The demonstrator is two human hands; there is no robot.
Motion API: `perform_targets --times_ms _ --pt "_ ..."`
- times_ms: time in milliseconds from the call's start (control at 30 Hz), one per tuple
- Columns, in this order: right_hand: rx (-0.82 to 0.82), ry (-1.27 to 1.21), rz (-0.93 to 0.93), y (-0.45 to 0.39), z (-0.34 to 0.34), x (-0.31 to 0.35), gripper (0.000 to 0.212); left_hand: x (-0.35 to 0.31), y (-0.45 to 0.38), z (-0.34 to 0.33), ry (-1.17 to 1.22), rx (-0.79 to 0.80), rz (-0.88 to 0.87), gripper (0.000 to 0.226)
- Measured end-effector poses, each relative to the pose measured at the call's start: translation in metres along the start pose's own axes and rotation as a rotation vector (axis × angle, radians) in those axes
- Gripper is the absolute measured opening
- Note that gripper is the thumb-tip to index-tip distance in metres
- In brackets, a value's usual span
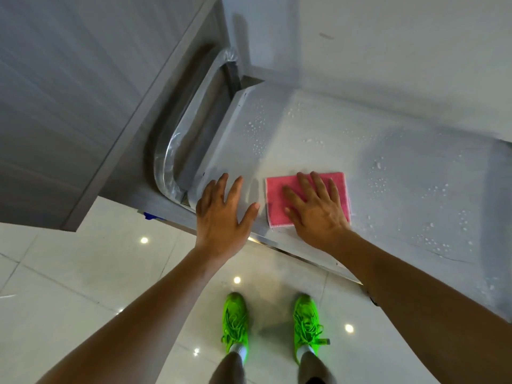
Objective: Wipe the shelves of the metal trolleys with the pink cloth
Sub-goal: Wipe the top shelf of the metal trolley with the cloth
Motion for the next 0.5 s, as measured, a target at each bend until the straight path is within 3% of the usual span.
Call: perform_targets --times_ms 67,233,300,500 --pt "-0.006 0.007 0.029 0.000 -0.001 -0.004 0.058 0.001 0.005 -0.004 0.004 -0.003 0.006 0.076" --pt "-0.207 -0.115 0.010 0.014 0.004 -0.010 0.059 -0.017 0.004 -0.026 -0.011 0.066 -0.031 0.078" --pt "-0.177 -0.058 0.067 0.016 -0.002 -0.007 0.059 -0.026 0.000 -0.025 0.019 0.040 -0.025 0.076" --pt "-0.014 0.013 0.080 0.000 -0.020 -0.007 0.069 -0.005 -0.014 0.044 0.097 -0.523 0.045 0.044"
Point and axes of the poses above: each hand's wrist, its own y-axis away from the middle knuckle, its own z-axis out of the back of the hand, x = y × z, the point moved 6 cm from there along -y, towards the middle knuckle, and after that the axes turned 4 degrees about -y, right-handed, at the moved point
